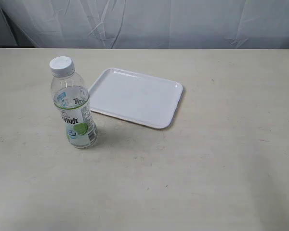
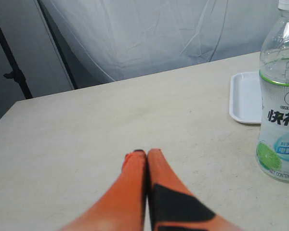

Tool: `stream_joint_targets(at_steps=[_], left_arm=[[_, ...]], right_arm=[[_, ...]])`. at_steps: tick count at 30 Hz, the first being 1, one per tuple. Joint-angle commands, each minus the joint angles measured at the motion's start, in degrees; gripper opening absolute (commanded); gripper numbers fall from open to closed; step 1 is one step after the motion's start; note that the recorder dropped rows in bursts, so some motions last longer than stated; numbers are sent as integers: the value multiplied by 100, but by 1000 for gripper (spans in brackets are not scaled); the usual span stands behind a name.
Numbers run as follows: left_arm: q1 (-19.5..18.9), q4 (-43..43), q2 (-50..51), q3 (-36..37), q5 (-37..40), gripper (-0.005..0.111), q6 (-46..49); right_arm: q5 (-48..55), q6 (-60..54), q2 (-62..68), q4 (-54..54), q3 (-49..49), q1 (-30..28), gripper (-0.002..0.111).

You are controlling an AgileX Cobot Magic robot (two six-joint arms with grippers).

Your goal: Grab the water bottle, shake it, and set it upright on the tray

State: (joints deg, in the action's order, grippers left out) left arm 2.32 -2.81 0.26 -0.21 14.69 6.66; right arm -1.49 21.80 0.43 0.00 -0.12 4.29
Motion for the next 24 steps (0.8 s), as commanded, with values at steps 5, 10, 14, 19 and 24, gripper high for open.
stream_joint_targets(at_steps=[5, 10, 14, 19, 24], left_arm=[[2, 49, -26, 21, -40, 0, -14], [2, 49, -26, 21, -40, 0, -14], [2, 49, -26, 21, -40, 0, -14], [2, 49, -26, 21, -51, 0, -14], [2, 49, -26, 21, -51, 0, -14]], right_arm=[[-1606, 1400, -43, 2468, 12, -26, -1], [-1164, 3277, -43, -53, -350, -15, -1], [-1626, 5177, 59, -3250, -1024, -15, -1], [-2312, 9307, 1635, -8486, -2094, -15, -1], [-4057, 9941, 4097, -9995, -3051, -15, -1]])
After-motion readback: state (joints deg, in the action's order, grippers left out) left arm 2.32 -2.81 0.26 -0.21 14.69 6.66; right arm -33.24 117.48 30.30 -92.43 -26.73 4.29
